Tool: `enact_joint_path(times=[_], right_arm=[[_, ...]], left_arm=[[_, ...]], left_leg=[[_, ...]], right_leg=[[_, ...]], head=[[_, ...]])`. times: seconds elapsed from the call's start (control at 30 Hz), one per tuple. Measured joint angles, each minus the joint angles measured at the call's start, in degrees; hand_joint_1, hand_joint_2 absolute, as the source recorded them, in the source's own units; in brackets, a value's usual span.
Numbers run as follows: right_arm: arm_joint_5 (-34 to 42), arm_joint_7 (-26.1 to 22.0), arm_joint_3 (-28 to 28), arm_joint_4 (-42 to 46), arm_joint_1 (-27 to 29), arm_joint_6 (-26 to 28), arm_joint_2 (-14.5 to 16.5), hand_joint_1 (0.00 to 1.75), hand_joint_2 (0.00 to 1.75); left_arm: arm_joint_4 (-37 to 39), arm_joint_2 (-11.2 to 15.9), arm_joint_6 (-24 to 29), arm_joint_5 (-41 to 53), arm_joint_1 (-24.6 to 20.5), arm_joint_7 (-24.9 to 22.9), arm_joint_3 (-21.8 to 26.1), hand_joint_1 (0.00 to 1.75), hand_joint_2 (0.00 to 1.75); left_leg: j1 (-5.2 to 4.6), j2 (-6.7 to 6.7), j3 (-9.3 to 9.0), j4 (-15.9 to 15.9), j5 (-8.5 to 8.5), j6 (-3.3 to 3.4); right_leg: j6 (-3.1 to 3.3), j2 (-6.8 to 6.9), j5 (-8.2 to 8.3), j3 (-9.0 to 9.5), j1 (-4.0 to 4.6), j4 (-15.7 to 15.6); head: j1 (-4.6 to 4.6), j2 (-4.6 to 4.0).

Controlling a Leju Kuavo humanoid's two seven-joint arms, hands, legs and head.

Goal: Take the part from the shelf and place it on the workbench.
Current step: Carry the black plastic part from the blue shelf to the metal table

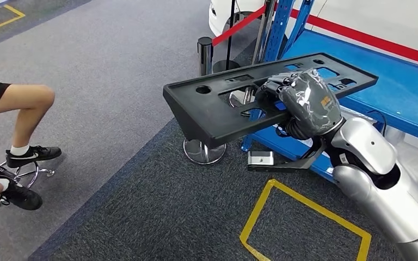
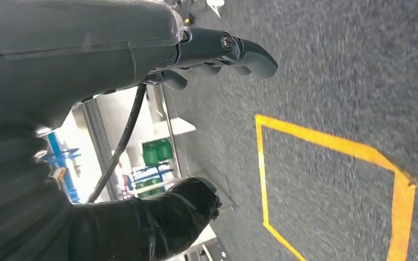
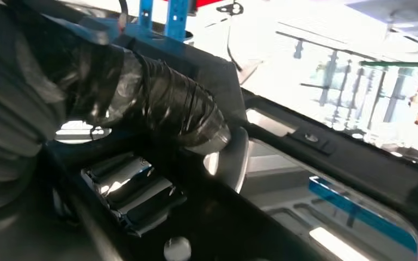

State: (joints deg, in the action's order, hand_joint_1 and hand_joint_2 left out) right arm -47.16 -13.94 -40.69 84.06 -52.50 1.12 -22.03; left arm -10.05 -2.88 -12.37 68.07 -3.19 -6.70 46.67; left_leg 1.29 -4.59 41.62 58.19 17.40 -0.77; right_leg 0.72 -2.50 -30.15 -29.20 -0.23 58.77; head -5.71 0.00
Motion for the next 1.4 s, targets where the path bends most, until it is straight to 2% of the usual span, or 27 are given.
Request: enact_joint_path(times=[0.03, 0.07, 0.13, 0.17, 0.2, 0.23, 0.3, 0.37, 0.43, 0.5, 0.53, 0.57, 0.63, 0.67, 0.7, 0.77, 0.83, 0.9, 0.97, 1.03, 1.1, 1.17, 1.2, 1.23, 1.3, 1.33, 1.4], right_arm=[[0.0, 0.0, 0.0, 0.0, -0.1, -0.1, 0.2, 1.75, 1.75], [0.0, 0.0, 0.0, 0.0, -0.1, -0.1, 0.3, 1.75, 1.75], [0.0, 0.0, 0.0, -0.1, -0.2, -0.2, 0.4, 1.75, 1.75], [0.0, 0.0, 0.0, -0.1, -0.2, -0.2, 0.5, 1.75, 1.75], [0.0, 0.1, 0.0, -0.1, -0.2, -0.3, 0.5, 1.75, 1.75], [0.1, 0.1, -0.1, -0.1, -0.2, -0.4, 0.6, 1.75, 1.75], [0.1, 0.2, -0.1, -0.1, -0.2, -0.5, 0.7, 1.75, 1.75], [0.2, 0.2, -0.2, -0.1, -0.3, -0.5, 0.8, 1.75, 1.75], [0.2, 0.3, -0.2, 0.0, -0.4, -0.5, 0.9, 1.75, 1.75], [0.2, 0.4, -0.4, -0.1, -0.4, -0.5, 1.0, 1.75, 1.75], [0.2, 0.4, -0.5, -0.1, -0.4, -0.5, 1.1, 1.75, 1.75], [0.2, 0.4, -0.6, -0.1, -0.4, -0.5, 1.1, 1.75, 1.75], [0.2, 0.5, -0.8, -0.2, -0.4, -0.5, 1.1, 1.75, 1.75], [0.2, 0.5, -0.9, -0.2, -0.4, -0.5, 1.1, 1.75, 1.75], [0.2, 0.5, -1.0, -0.3, -0.3, -0.5, 1.1, 1.75, 1.75], [0.3, 0.5, -1.0, -0.4, -0.2, -0.6, 1.1, 1.75, 1.75], [0.3, 0.5, -1.1, -0.4, -0.3, -0.6, 1.1, 1.75, 1.75], [0.3, 0.5, -1.1, -0.4, -0.3, -0.6, 1.1, 1.75, 1.75], [0.3, 0.5, -1.1, -0.4, -0.4, -0.6, 1.2, 1.75, 1.75], [0.4, 0.6, -1.1, -0.4, -0.5, -0.7, 1.3, 1.75, 1.75], [0.4, 0.7, -1.1, -0.5, -0.7, -0.7, 1.7, 1.75, 1.75], [0.4, 0.7, -1.1, -0.5, -0.9, -0.7, 1.9, 1.75, 1.75], [0.4, 0.7, -1.1, -0.5, -0.9, -0.7, 2.0, 1.75, 1.75], [0.4, 0.7, -1.1, -0.5, -0.9, -0.8, 2.1, 1.75, 1.75], [0.4, 0.7, -1.1, -0.5, -1.0, -0.8, 2.4, 1.75, 1.75], [0.4, 0.7, -1.2, -0.5, -1.1, -0.7, 2.4, 1.75, 1.75], [0.4, 0.7, -1.3, -0.4, -1.4, -0.7, 2.5, 1.75, 1.75]], left_arm=[[0.0, 0.0, 0.0, 0.0, 0.0, 0.0, 0.1, 0.0, 1.75], [0.0, 0.0, 0.0, -0.1, 0.0, 0.0, 0.2, 0.0, 1.75], [0.0, 0.0, 0.0, -0.1, -0.1, 0.0, 0.4, 0.0, 1.75], [0.0, 0.0, 0.0, -0.1, -0.1, 0.0, 0.5, 0.0, 1.75], [0.0, 0.0, 0.0, -0.1, -0.1, 0.0, 0.6, 0.0, 1.75], [0.0, 0.0, 0.0, -0.1, -0.1, 0.0, 0.7, 0.0, 1.75], [0.0, 0.0, 0.0, -0.1, -0.1, -0.1, 0.8, 0.0, 1.75], [0.0, 0.1, 0.0, -0.1, -0.2, -0.1, 0.8, 0.0, 1.75], [-0.1, 0.2, 0.0, -0.2, -0.2, -0.1, 0.8, 0.0, 1.75], [0.0, 0.2, 0.0, -0.2, -0.1, -0.1, 0.9, 0.0, 1.75], [0.0, 0.2, 0.0, -0.2, -0.1, -0.1, 0.9, 0.0, 1.75], [0.0, 0.2, 0.0, -0.2, 0.0, -0.1, 0.9, 0.0, 1.75], [0.0, 0.2, 0.0, -0.2, -0.1, -0.1, 1.0, 0.0, 1.75], [0.0, 0.2, 0.0, -0.2, -0.2, -0.1, 1.0, 0.0, 1.75], [0.0, 0.2, 0.0, -0.2, -0.2, -0.1, 1.0, 0.0, 1.75], [0.0, 0.1, 0.0, -0.2, -0.1, -0.1, 1.0, 0.0, 1.75], [0.0, 0.1, 0.0, -0.2, -0.1, -0.1, 1.0, 0.0, 1.75], [0.0, 0.0, 0.0, -0.2, -0.1, -0.2, 1.1, 0.0, 1.75], [0.0, 0.0, 0.0, -0.3, -0.1, -0.2, 1.1, 0.0, 1.75], [0.0, 0.0, 0.0, -0.3, 0.0, -0.2, 1.1, 0.0, 1.75], [0.0, 0.0, 0.0, -0.3, 0.0, -0.3, 1.2, 0.0, 1.75], [0.0, -0.1, 0.0, -0.4, 0.0, -0.3, 1.2, 0.0, 1.75], [0.0, -0.1, 0.0, -0.4, -0.1, -0.3, 1.2, 0.0, 1.75], [0.0, -0.1, 0.0, -0.5, -0.1, -0.3, 1.3, 0.0, 1.75], [0.0, -0.2, 0.0, -0.7, -0.1, -0.3, 1.3, 0.0, 1.75], [0.0, -0.2, 0.0, -0.7, -0.2, -0.3, 1.3, 0.0, 1.75], [0.0, -0.1, 0.0, -0.8, -0.3, -0.3, 1.3, 0.0, 1.75]], left_leg=[[-0.04, 0.46, 0.45, 0.3, 0.76, -0.21], [-0.08, 1.3, 1.1, 1.7, 2.76, -0.38], [0.02, 3.4, 2.81, 8.2, 8.99, -0.55], [0.04, 3.89, 3.4, 11.9, 11.17, -0.71], [0.05, 4.1, 3.46, 14.8, 11.81, -0.83], [0.04, 4.2, 2.79, 16.1, 11.16, -0.87], [-0.08, 4.62, -1.44, 13.4, 8.73, -0.56], [-0.62, 6.09, -7.59, 5.9, 9.51, 0.27], [-1.25, 6.97, -10.4, 1.3, 10.96, 1.11], [-1.28, 6.44, -10.09, 0.2, 10.02, 1.89], [-1.16, 6.19, -9.87, -0.2, 9.33, 2.31], [-0.97, 6.0, -9.48, -0.5, 8.52, 2.74], [-0.83, 5.52, -8.06, -0.7, 6.99, 3.25], [-0.83, 5.22, -7.19, -0.7, 6.33, 3.33], [-0.81, 4.79, -6.23, -0.5, 5.67, 3.27], [-0.67, 3.87, -4.3, -0.1, 4.47, 2.95], [-0.47, 2.9, -2.53, 0.5, 3.37, 2.47], [-0.43, 2.06, -1.49, 0.7, 2.31, 1.81], [-0.44, 1.15, -1.13, 0.4, 1.04, 1.01], [-0.28, 0.81, -0.62, 0.2, 0.74, 0.3], [-0.1, 2.11, 0.78, 3.2, 4.54, -0.1], [0.01, 3.59, 2.61, 10.4, 10.4, -0.4], [0.07, 3.9, 3.19, 14.0, 11.94, -0.59], [0.11, 4.06, 3.16, 16.5, 12.07, -0.75], [0.16, 4.45, 0.2, 16.1, 9.57, -0.87], [0.17, 5.05, -2.77, 13.1, 8.74, -0.83], [-0.24, 6.46, -8.85, 5.3, 9.93, -0.41]], right_leg=[[0.37, 0.63, 0.78, -0.42, -0.14, -0.4], [0.86, 1.32, 1.68, -1.0, -0.24, -0.7], [1.5, 2.52, 3.15, -2.5, -0.16, -0.9], [1.63, 3.12, 3.77, -3.38, -0.04, -0.8], [1.62, 3.73, 4.34, -4.33, 0.08, -0.5], [1.59, 4.3, 4.83, -5.3, 0.21, -0.3], [1.47, 5.36, 5.71, -7.12, 0.51, 0.4], [1.18, 6.36, 6.34, -8.2, 0.79, 0.9], [0.64, 7.38, 6.96, -8.42, 0.79, 1.0], [-0.04, 7.93, 7.5, -8.42, 0.61, 0.9], [-0.42, 7.27, 6.9, -8.61, 0.51, 1.2], [-0.75, 6.1, 5.21, -9.04, 0.42, 2.3], [-1.29, 3.5, -0.39, -10.61, 0.15, 7.9], [-1.43, 2.93, -2.89, -11.46, 0.04, 11.6], [-1.57, 2.75, -4.17, -11.88, -0.09, 14.7], [-1.75, 2.67, -2.9, -10.2, -0.37, 15.7], [-1.74, 1.81, -0.37, -5.06, -0.73, 9.3], [-1.47, 0.13, -0.3, -0.69, -0.73, 2.5], [-1.02, -0.32, -0.55, 0.2, -0.38, 0.5], [-0.14, 0.78, 0.6, -0.48, -0.56, 0.2], [0.94, 1.97, 2.12, -1.61, -0.71, -0.2], [1.41, 3.04, 3.41, -3.14, -0.4, -0.2], [1.43, 3.61, 4.02, -3.98, -0.27, -0.1], [1.39, 4.19, 4.64, -4.87, -0.16, 0.0], [1.14, 5.27, 5.79, -6.66, -0.01, 0.3], [0.93, 5.78, 6.27, -7.39, 0.05, 0.5], [0.33, 6.65, 7.02, -8.42, 0.2, 1.0]], head=[[-0.07, 0.0], [-0.23, 0.0], [-0.69, 0.0], [-0.83, 0.0], [-0.93, 0.0], [-1.0, 0.0], [-1.12, 0.0], [-1.1, 0.01], [-1.08, 0.02], [-1.14, 0.01], [-1.16, 0.01], [-1.09, 0.0], [-1.02, 0.0], [-1.02, 0.0], [-1.01, 0.0], [-1.01, 0.01], [-1.0, 0.02], [-1.06, 0.01], [-1.09, 0.02], [-0.98, 0.01], [-1.05, 0.0], [-1.2, 0.0], [-1.21, 0.01], [-1.21, 0.01], [-1.21, 0.01], [-1.23, 0.01], [-1.2, 0.02]])
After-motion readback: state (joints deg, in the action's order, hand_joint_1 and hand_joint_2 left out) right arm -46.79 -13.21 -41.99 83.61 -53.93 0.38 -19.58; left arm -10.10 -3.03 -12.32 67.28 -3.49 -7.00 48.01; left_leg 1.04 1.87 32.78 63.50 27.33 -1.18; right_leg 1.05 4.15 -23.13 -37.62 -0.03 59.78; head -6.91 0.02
